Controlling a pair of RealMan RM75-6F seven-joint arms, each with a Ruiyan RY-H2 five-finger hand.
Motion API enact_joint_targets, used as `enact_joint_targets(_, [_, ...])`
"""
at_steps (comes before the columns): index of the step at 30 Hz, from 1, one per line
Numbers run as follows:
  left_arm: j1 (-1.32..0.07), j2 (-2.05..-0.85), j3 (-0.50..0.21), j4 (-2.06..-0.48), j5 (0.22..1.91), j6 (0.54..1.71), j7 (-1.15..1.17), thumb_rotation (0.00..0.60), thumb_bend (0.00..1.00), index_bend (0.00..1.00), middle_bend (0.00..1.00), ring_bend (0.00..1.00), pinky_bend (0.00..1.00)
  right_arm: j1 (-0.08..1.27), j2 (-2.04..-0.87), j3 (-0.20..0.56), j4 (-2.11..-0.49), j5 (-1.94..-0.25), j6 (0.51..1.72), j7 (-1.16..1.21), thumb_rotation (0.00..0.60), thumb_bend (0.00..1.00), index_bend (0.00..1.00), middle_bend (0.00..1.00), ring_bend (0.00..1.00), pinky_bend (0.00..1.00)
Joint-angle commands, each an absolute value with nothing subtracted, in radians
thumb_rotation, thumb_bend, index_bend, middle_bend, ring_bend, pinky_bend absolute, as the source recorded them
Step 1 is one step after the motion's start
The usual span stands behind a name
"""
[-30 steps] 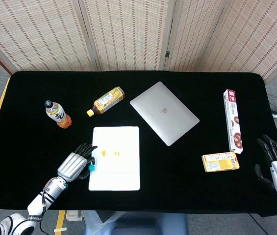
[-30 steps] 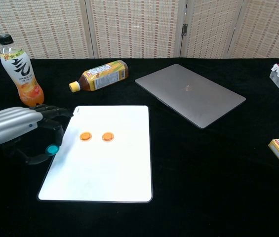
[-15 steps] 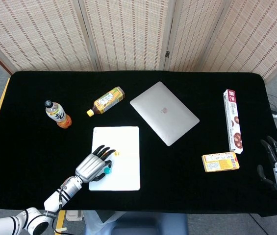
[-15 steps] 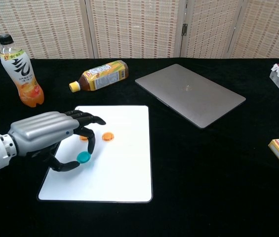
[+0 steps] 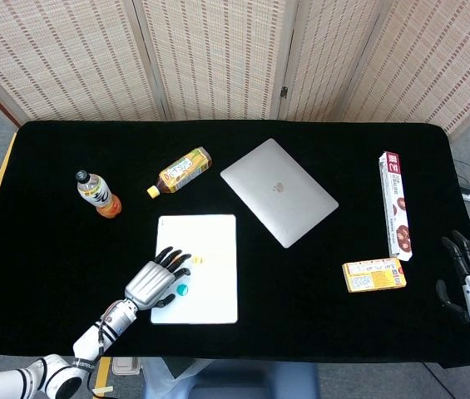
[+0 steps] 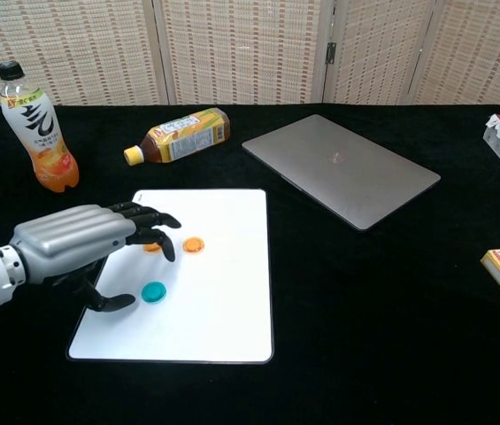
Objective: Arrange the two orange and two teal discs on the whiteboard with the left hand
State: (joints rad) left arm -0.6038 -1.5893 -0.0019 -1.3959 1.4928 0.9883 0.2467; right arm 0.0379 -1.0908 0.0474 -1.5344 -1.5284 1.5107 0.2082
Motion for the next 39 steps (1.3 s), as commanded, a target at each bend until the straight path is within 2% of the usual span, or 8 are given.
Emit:
enact_joint_targets(1, [-0.586, -1.557, 0.006, -1.415, 1.502, 1.022, 0.235, 0.600, 0.39, 0.31, 0.09, 0.00, 0.00, 0.037, -1.089, 0.048, -1.538, -1.530, 1.514, 0.206, 0.600, 0.58, 0.00, 0.00, 0.00, 0.00])
enact_joint_targets(6, [-0.548, -1.490, 0.035, -1.431, 1.528, 1.080, 0.197, 0.600, 0.39, 0.39, 0.09, 0.00, 0.00, 0.039, -1.087, 0.048, -1.542, -1.532, 1.513, 0.203, 0.600, 0.58, 0.00, 0.00, 0.00, 0.00])
enact_joint_targets(10, [-0.504, -1.443, 0.069, -1.426, 1.546, 1.127, 0.163, 0.600, 0.39, 0.41, 0.09, 0.00, 0.00, 0.044, -1.090, 0.049, -1.543, -1.536, 1.507, 0.201, 0.600, 0.58, 0.00, 0.00, 0.00, 0.00])
enact_joint_targets(21, [-0.416, -1.410, 0.141, -1.398, 1.589, 1.199, 0.110, 0.600, 0.39, 0.42, 0.09, 0.00, 0.00, 0.062, -1.090, 0.052, -1.549, -1.544, 1.490, 0.193, 0.600, 0.58, 0.00, 0.00, 0.00, 0.00])
enact_joint_targets(39, [-0.317, -1.411, 0.183, -1.358, 1.595, 1.236, 0.069, 0.600, 0.39, 0.43, 0.09, 0.00, 0.00, 0.068, -1.088, 0.050, -1.556, -1.545, 1.486, 0.186, 0.600, 0.58, 0.00, 0.00, 0.00, 0.00])
